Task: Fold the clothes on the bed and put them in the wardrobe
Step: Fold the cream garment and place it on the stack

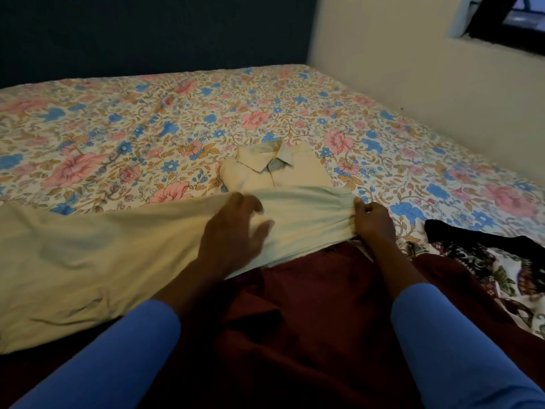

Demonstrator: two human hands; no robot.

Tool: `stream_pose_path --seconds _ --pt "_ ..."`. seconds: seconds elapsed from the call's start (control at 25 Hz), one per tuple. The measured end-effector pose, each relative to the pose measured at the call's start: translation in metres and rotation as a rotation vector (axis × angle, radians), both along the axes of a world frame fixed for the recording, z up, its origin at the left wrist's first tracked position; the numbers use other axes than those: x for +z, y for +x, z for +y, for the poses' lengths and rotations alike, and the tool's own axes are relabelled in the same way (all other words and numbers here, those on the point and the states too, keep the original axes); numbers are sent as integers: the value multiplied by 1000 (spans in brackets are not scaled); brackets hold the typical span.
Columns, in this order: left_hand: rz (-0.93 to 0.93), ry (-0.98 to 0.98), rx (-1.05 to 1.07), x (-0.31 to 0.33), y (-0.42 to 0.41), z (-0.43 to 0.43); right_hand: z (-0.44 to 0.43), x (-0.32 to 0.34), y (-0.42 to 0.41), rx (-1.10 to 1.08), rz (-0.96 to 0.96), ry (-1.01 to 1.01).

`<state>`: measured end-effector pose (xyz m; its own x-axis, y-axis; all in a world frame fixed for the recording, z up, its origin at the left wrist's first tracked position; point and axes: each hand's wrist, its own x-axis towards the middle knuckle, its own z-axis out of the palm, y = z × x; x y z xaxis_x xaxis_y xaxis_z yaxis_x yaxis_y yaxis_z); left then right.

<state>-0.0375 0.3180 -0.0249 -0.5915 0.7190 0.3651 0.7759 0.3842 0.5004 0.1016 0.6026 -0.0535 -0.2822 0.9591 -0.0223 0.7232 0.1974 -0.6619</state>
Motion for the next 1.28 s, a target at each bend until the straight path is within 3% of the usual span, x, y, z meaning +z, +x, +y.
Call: stream_pose_path --seconds 0.08,0.16,0.24,0.32,0.4,0.48,0.6,0.76,0.92,1.04,1.16,1.28 --pt "134 -276 -158 -5 27 -4 16 -1 -2 0 52 -123" --pt "256 -486 -166 -11 42 4 25 11 -3 -38 207 -380" --pt "279 -531 -53 -10 53 16 23 32 -4 -12 395 -702" --pt "310 -524 7 -8 64 30 15 62 -8 29 539 -868" --pt "365 -500 33 3 65 36 10 94 -19 25 696 -908" --pt "383 -474 82 16 52 32 6 122 -32 -30 804 -815" --pt "182 -488 133 16 41 -2 -16 152 -42 -130 835 -584" --pt "-340 -191 -122 -3 47 -55 -81 169 -65 -172 1003 -486" --pt "-1028 498 103 22 36 -129 -200 189 -112 155 1034 -446" --pt "-1409 818 288 43 -6 -205 -319 170 -151 493 898 -334" --pt "-1514 976 379 57 -44 -275 -420 115 -177 786 594 -190" --pt "-1417 922 508 64 -70 -317 -487 69 -189 980 489 -300"
